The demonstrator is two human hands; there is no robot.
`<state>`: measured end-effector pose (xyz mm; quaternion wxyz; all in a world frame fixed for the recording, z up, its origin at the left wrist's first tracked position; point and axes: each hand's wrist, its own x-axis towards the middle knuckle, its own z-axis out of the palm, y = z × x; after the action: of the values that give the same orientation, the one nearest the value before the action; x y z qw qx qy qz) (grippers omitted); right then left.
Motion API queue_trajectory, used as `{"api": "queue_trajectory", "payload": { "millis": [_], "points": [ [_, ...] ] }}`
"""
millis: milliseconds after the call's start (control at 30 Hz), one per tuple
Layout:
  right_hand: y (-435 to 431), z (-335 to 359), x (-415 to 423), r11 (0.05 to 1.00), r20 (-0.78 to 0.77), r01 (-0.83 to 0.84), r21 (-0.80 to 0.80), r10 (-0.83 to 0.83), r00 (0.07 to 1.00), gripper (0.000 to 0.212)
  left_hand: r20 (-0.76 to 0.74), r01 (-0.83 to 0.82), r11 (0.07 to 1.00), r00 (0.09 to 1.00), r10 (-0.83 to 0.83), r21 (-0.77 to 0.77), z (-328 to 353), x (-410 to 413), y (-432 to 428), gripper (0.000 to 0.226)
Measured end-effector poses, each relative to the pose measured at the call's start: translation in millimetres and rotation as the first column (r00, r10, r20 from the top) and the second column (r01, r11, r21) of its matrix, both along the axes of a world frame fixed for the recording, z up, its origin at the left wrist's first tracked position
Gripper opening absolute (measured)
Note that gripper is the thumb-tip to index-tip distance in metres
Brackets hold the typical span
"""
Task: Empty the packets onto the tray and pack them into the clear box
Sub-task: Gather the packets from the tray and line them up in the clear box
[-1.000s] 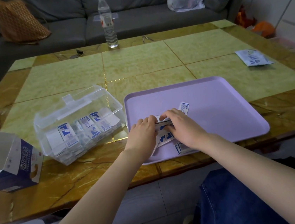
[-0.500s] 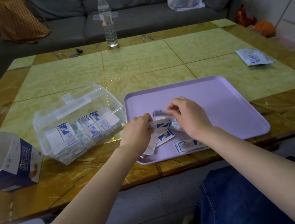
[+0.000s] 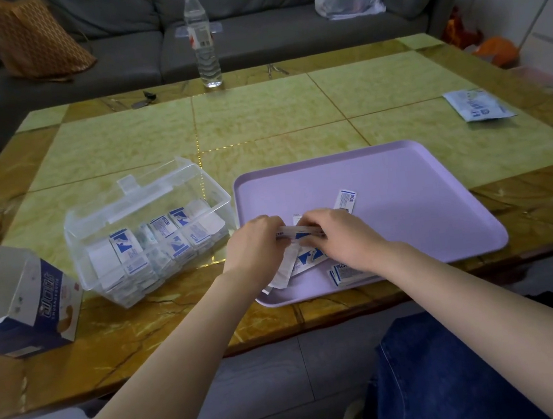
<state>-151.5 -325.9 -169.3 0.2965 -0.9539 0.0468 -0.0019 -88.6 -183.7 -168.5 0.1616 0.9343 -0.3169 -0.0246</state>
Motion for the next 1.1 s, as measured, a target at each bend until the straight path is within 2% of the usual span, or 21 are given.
{"api": "queue_trajectory", "payload": {
  "millis": [100, 200, 267, 367, 467, 533, 667, 933, 1000, 1100],
  "points": [
    [-1, 3, 7, 0.998, 0.088, 0.044, -0.034, -0.041, 0.995, 0.014, 0.032, 0.005, 0.996, 0.999, -0.002, -0.085, 1, 4, -2, 0.016],
    [-3, 8, 22, 0.995, 0.183, 0.102, -0.015, -0.098, 0.978, 0.017, 0.125, 0.029, 0.996, 0.992, -0.019, -0.08, 1, 13, -7, 0.015],
    [-5, 4, 30, 0.995, 0.156, 0.099, 0.009, -0.099, 0.983, 0.018, 0.127, 0.03, 0.999, 0.992, -0.026, -0.029, -2, 18, -9, 0.017],
    [-3, -10, 32, 0.998, 0.034, 0.051, 0.025, -0.052, 0.998, 0.029, 0.083, 0.037, 0.994, 0.995, -0.046, 0.108, -12, 20, -9, 0.024],
    [3, -18, 31, 0.994, 0.041, 0.063, 0.087, -0.067, 0.997, 0.032, 0.091, 0.048, 0.985, 0.994, -0.063, 0.166, -18, 17, -9, 0.029],
    [5, -18, 33, 0.99, 0.077, 0.093, 0.109, -0.102, 0.992, 0.026, 0.046, 0.065, 0.99, 0.996, -0.071, 0.123, -16, 18, -11, 0.035],
    [-1, -16, 35, 0.992, 0.096, 0.115, 0.045, -0.119, 0.988, 0.027, -0.066, 0.073, 0.997, 0.995, -0.071, 0.024, -7, 21, -8, 0.045],
    [-8, -19, 33, 0.994, 0.08, 0.109, 0.027, -0.111, 0.991, 0.027, -0.011, -0.053, 0.997, 0.998, 0.054, 0.058, -1, 23, 3, 0.026],
    [-5, -19, 32, 0.995, 0.071, 0.096, 0.033, -0.099, 0.993, 0.03, -0.004, -0.074, 0.997, 0.997, 0.074, 0.001, 0, 21, 4, 0.024],
    [0, -20, 30, 0.995, 0.068, 0.093, 0.04, -0.096, 0.993, 0.028, -0.11, -0.037, 0.99, 0.994, 0.023, -0.133, -1, 19, 1, 0.024]
  ]
}}
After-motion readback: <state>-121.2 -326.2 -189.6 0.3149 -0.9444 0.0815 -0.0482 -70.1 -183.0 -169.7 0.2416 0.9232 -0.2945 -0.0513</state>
